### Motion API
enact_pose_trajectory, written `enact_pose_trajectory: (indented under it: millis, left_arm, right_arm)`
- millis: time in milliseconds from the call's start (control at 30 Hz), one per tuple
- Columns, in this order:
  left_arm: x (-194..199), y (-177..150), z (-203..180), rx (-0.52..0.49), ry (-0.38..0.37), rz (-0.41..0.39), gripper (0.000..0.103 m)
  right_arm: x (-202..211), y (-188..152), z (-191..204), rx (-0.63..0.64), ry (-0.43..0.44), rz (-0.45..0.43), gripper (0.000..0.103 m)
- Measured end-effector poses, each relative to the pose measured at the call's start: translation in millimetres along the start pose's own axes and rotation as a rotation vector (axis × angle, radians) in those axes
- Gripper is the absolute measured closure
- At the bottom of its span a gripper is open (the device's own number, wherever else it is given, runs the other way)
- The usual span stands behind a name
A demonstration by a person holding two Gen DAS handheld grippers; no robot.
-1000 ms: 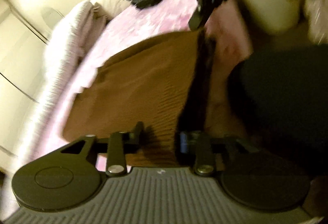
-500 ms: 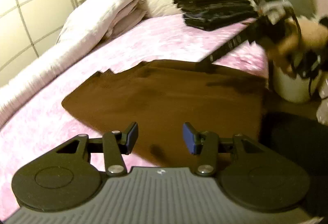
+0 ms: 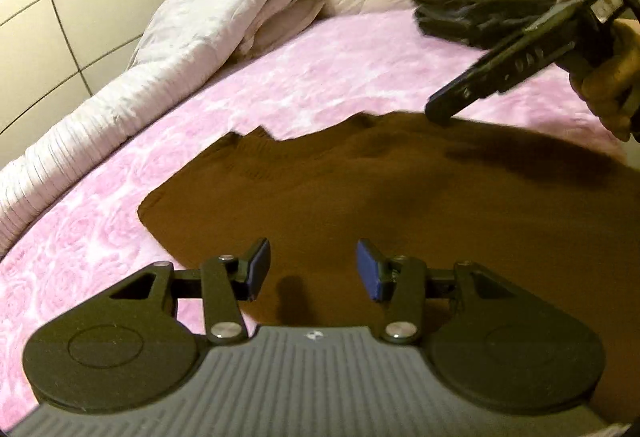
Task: Fold clothes
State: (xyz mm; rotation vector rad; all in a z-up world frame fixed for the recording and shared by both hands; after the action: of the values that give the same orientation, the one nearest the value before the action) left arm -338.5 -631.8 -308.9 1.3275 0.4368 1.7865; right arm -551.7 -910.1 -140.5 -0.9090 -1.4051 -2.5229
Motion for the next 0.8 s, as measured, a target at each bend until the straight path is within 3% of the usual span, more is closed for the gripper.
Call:
enact_pose_trajectory:
  millis: [100, 200, 233, 300, 400, 500, 600, 700, 800]
  left_arm:
    - [-26, -1, 8, 0.015, -0.015, 0.043, 0.059]
    - [-40, -1, 12, 0.035, -0.033, 0.036, 0.058]
    - [-41, 0, 12, 0.042, -0.034, 0.036, 0.058]
    - [-37, 2, 11, 0.037, -0.024, 0.031, 0.060]
    - [-19, 9, -1, 0.010, -0.013, 0.011, 0.061]
    - [5, 10, -24, -0.017, -0.038, -0.023, 0.061]
    - [19, 4, -55, -0.051, -0.089, -0.003, 0.061]
    - [29, -8, -79, -0.067, -0.056, 0.005, 0.062]
    - [43, -13, -83, -0.021, -0.055, 0.016, 0.062]
  right_arm:
    - [-32, 7, -5, 0.091, -0.048, 0.039, 0.079]
    - [-60, 10, -17, 0.149, -0.117, 0.080, 0.079]
    - [-60, 14, -30, 0.085, -0.119, 0.075, 0.079]
    - [-48, 15, -48, 0.018, -0.121, 0.074, 0.076]
    - [-8, 11, -38, 0.028, -0.090, 0.040, 0.076]
    - [34, -11, -13, 0.051, 0.017, 0.022, 0.076]
    - [58, -45, 6, 0.070, 0.078, 0.056, 0.076]
    - [61, -81, 0, 0.065, 0.001, 0.136, 0.076]
    - [79, -93, -8, -0.018, 0.000, 0.105, 0.076]
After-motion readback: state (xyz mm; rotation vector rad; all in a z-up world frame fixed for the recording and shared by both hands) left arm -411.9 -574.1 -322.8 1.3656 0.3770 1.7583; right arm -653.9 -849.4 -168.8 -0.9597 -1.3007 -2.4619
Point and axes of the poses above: each gripper's, at about its wrist camera, not at the fingertips, and x roughly against the way its jaws point, z to its left, y to its top, the point moved 2 cm from there along -x, roughly the way its jaws point, and after that the axes turned 9 degrees about -x, right-handed, at the moved point
